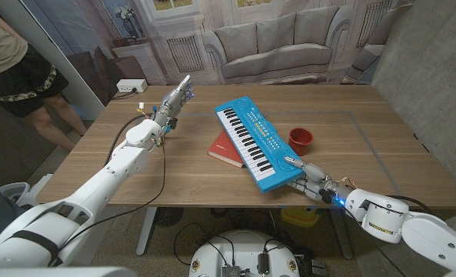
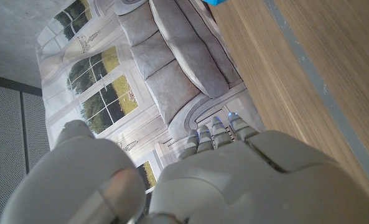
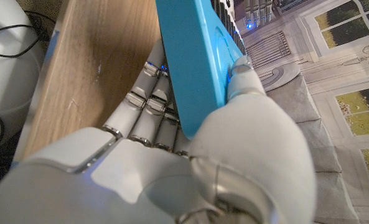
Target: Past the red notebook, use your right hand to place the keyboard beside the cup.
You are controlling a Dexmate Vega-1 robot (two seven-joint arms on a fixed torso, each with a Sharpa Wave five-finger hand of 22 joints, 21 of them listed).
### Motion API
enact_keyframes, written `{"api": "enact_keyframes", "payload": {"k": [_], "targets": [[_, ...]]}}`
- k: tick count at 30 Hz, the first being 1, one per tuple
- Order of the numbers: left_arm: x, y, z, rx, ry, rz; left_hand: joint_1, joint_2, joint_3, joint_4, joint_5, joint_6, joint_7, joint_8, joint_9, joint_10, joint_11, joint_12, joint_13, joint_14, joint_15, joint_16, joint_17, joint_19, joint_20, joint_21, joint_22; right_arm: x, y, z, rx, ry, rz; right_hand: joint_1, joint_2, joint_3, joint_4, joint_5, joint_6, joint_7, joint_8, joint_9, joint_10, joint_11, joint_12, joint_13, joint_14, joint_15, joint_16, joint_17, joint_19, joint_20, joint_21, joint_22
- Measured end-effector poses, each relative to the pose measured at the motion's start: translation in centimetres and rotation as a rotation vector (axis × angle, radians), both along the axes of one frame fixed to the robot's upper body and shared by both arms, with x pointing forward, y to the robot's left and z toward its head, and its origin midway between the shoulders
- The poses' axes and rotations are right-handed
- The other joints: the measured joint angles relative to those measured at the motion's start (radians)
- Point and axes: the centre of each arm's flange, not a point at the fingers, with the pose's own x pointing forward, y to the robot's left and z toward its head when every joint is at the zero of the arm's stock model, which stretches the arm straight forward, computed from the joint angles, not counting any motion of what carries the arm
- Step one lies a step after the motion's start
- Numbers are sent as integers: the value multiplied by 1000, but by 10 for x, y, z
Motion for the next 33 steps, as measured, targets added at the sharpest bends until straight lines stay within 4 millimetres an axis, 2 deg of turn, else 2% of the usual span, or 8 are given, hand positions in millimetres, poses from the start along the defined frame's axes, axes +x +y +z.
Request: {"api": "enact_keyframes", "payload": {"k": [33], "targets": [[8,-4,6,14,5,-14,0,0,-3,-3,0,0,0,0,0,0,0,0,0,0,0,0,0,0,0,0,0,-23,-12,-9,49,-7,-117,0,0,3,-1,0,5,5,-12,14,5,5,-8,5,7,3,-4,9,-9,2,26,8]]}}
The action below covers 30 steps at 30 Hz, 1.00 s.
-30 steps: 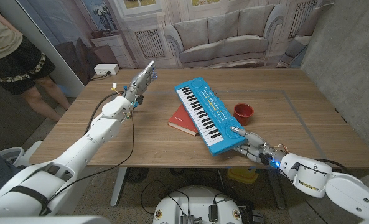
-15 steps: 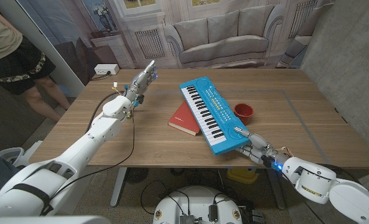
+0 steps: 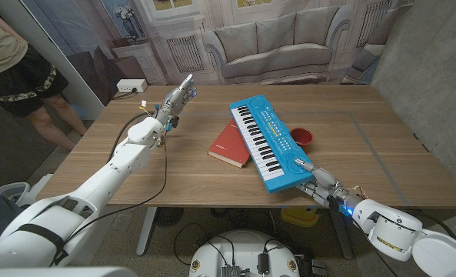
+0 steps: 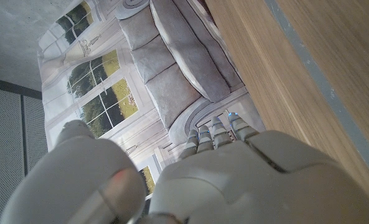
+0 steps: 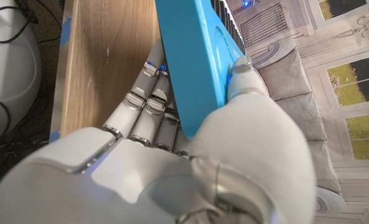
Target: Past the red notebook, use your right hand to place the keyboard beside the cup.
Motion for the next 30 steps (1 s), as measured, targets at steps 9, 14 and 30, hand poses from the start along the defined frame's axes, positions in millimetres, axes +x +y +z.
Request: {"api": "enact_keyframes", "payload": {"k": [9,14,30], "targets": [[0,-1,3,10,-3,-6,3,3,-4,4,0,0,0,0,0,0,0,0,0,0,0,0,0,0,0,0,0,-6,-5,-3,16,3,-31,0,0,0,0,0,0,0,1,0,0,0,0,0,0,0,0,0,-2,2,8,4],[0,-1,5,11,-6,-6,4,4,-4,4,0,0,0,0,0,0,0,0,0,0,0,0,0,0,0,0,0,-6,-7,-3,11,-3,-43,0,0,0,0,0,0,0,1,5,0,0,0,4,0,0,-1,0,-5,5,9,6],[3,0,9,18,-5,-1,4,4,-4,4,0,0,0,0,0,0,0,0,0,0,0,0,0,0,0,0,0,-8,-14,-6,31,-11,-97,0,0,-1,1,0,4,4,0,9,5,5,0,4,2,2,0,6,-7,4,23,9]]}}
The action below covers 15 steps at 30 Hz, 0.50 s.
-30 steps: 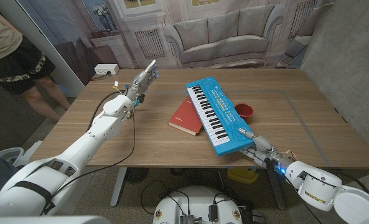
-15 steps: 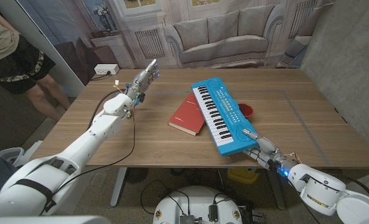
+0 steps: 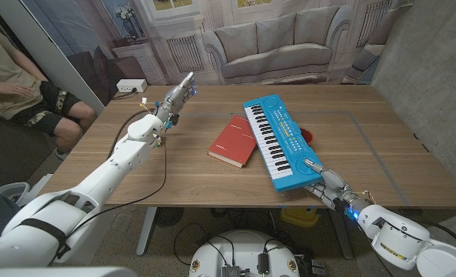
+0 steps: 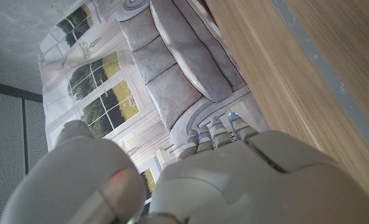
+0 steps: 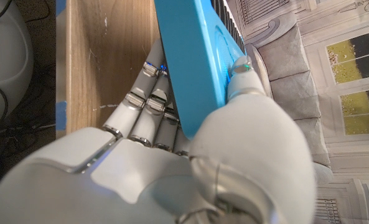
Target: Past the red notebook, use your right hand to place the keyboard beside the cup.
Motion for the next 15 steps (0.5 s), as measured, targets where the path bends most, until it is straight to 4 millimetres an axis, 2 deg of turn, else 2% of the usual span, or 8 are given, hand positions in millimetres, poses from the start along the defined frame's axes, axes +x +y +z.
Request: {"api": "enact_keyframes", "payload": {"k": [15], "targets": [[0,0,1,7,-7,1,0,0,-3,-3,0,0,0,0,0,0,0,0,0,0,0,0,0,0,0,0,0,-9,-12,-5,33,0,-56,0,0,0,0,0,2,2,-3,5,0,0,-6,5,2,2,0,0,-2,1,11,0]]}}
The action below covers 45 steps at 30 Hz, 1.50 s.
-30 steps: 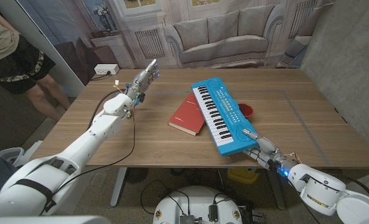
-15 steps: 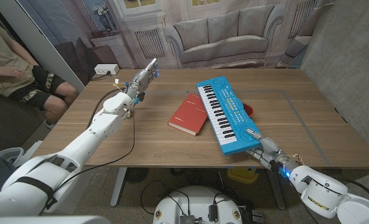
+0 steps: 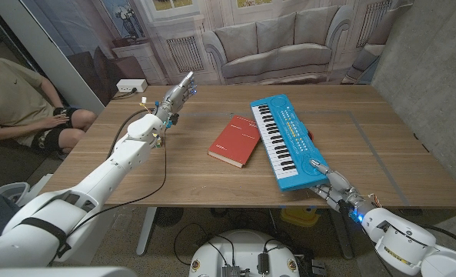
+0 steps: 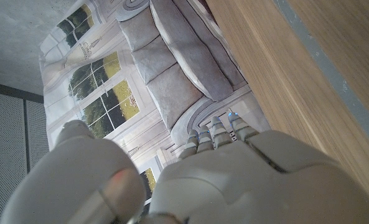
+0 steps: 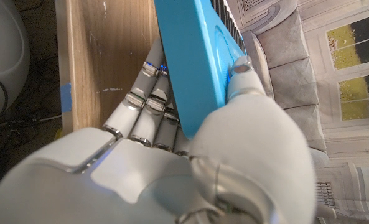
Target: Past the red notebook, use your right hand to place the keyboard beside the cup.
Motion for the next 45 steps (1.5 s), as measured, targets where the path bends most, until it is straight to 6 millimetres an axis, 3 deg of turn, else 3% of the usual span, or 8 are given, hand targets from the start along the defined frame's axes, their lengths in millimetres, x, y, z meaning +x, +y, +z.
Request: {"api": "enact_keyframes", "payload": {"k": [45], "targets": [[-2,-3,-5,2,18,4,4,4,-3,4,-8,0,0,0,0,0,0,0,0,0,0,0,0,0,0,0,0,-17,-27,-18,114,3,-110,0,0,-1,2,0,5,5,-6,9,10,10,0,4,7,3,4,8,-9,2,36,10]]}}
